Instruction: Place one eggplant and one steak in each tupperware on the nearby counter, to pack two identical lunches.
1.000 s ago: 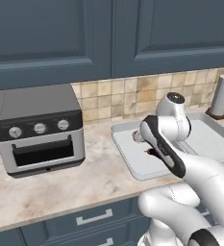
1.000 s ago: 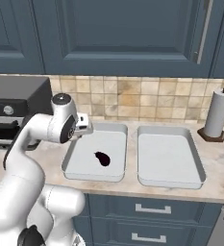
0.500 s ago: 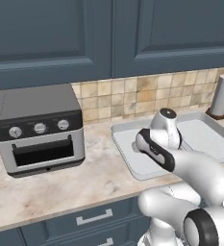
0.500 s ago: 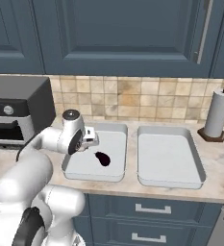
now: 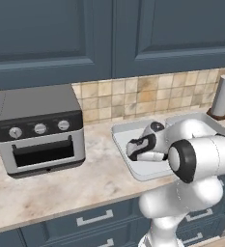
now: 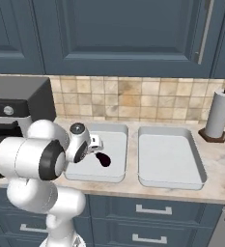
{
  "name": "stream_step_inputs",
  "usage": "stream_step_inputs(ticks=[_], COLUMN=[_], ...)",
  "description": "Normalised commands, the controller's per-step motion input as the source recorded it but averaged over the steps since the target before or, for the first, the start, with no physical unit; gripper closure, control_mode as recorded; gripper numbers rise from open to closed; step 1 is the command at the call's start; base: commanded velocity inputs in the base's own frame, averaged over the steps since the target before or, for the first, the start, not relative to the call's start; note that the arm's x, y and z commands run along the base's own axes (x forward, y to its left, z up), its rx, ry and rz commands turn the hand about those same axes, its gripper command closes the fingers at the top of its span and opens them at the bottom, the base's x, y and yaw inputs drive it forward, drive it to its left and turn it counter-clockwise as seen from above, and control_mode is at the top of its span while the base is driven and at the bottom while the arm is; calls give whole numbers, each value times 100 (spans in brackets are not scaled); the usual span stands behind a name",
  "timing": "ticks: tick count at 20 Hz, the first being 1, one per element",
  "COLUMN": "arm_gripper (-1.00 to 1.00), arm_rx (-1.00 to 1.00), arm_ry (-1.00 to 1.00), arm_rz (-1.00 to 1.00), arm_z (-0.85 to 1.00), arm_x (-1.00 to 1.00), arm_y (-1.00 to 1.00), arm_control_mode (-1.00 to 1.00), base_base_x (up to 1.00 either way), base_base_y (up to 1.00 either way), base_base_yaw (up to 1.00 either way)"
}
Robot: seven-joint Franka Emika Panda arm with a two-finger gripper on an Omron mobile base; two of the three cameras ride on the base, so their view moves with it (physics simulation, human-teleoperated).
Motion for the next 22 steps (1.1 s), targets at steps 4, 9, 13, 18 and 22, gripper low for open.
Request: stream_step_inputs(ticks=[4,9,13,18,22], arm_gripper=[-100,-100,-100,-100,-100], arm_rx=[6,2,2,15,9], arm_ry=[4,3,-5,-4,-1], arm_rz=[-14,-15,-16,-22,-23], arm_z=[64,67,79,100,100], arm_x=[0,-9,-63,-100,-100], arm_y=[0,0,0,0,0], arm_control_mode=[-100,-100,-100,-100,-100], base_base_x=[0,0,0,0,0], base_base_y=[0,0,0,0,0], base_base_yaw=[0,0,0,0,0])
